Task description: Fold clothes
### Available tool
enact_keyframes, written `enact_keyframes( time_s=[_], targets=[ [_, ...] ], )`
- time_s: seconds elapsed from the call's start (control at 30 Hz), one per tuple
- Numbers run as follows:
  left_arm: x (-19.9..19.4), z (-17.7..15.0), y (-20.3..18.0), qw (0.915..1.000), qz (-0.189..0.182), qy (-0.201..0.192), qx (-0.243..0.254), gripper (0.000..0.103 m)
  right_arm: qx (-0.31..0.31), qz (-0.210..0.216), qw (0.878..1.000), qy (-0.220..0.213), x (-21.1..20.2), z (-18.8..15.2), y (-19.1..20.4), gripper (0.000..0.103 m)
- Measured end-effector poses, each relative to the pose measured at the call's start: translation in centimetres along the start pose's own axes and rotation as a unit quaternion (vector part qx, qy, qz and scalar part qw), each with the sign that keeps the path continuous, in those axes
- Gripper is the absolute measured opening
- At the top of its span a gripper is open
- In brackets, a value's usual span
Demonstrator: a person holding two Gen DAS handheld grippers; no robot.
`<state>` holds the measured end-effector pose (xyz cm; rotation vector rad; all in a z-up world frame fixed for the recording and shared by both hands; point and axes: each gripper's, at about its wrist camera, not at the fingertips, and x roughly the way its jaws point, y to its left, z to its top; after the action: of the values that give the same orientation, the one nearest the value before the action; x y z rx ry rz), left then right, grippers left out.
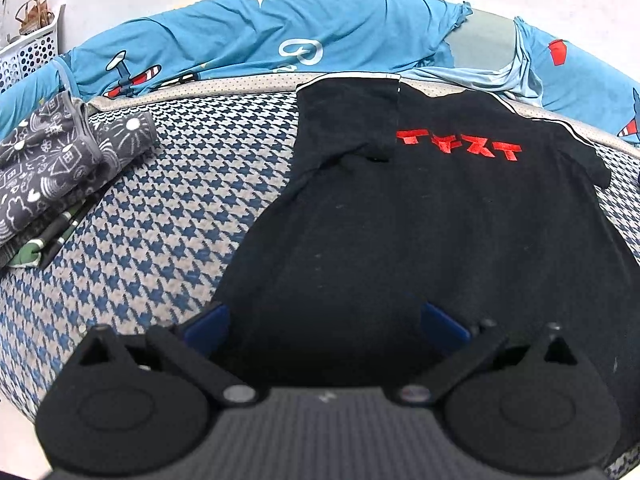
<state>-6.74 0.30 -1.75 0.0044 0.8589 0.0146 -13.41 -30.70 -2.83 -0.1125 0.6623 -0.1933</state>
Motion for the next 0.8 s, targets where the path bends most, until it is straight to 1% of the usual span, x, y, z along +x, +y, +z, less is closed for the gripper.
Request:
enact_keyframes(
  time_s=[0.13,0.2,0.27,0.37,0.47,0.57,0.73,0.8],
  targets=[
    [0.2,-0.1,-0.2,1.0000,0.002,0.003,-0.001,0.103,0.019,0.002,0.999,0.026,0.5,-0.4,-0.6,0.029],
    [0.3,-0.2,-0.2,1.0000,0.001,0.006,-0.002,0.103,0.021,0.003,0.999,0.026,0.5,-0.7,-0.6,0.028],
    [0.4,-0.3,-0.3,1.0000,0.000,0.009,-0.001,0.103,0.024,0.014,0.999,0.027,0.6,-0.8,-0.6,0.017],
    [0.6,-0.6,-0.6,0.9999,0.002,0.013,0.002,0.103,0.010,0.015,1.000,0.025,0.5,-1.0,0.0,0.007],
    [0.8,-0.7,-0.5,0.9998,0.001,0.018,-0.003,0.103,0.012,0.013,1.000,0.021,0.3,-1.2,0.0,0.004],
    [0.9,-0.9,-0.3,0.9997,0.002,0.022,-0.006,0.103,0.031,0.013,0.999,0.019,0.1,-1.2,-0.4,0.003],
    [1.0,-1.1,-0.2,0.9997,0.007,0.023,-0.005,0.103,0.046,-0.006,0.999,0.013,-0.5,-1.4,-0.9,0.002],
    [1.0,-1.1,-0.2,0.9997,0.008,0.024,-0.005,0.103,0.051,-0.007,0.999,0.014,-0.7,-1.5,-1.0,0.002]
  ],
)
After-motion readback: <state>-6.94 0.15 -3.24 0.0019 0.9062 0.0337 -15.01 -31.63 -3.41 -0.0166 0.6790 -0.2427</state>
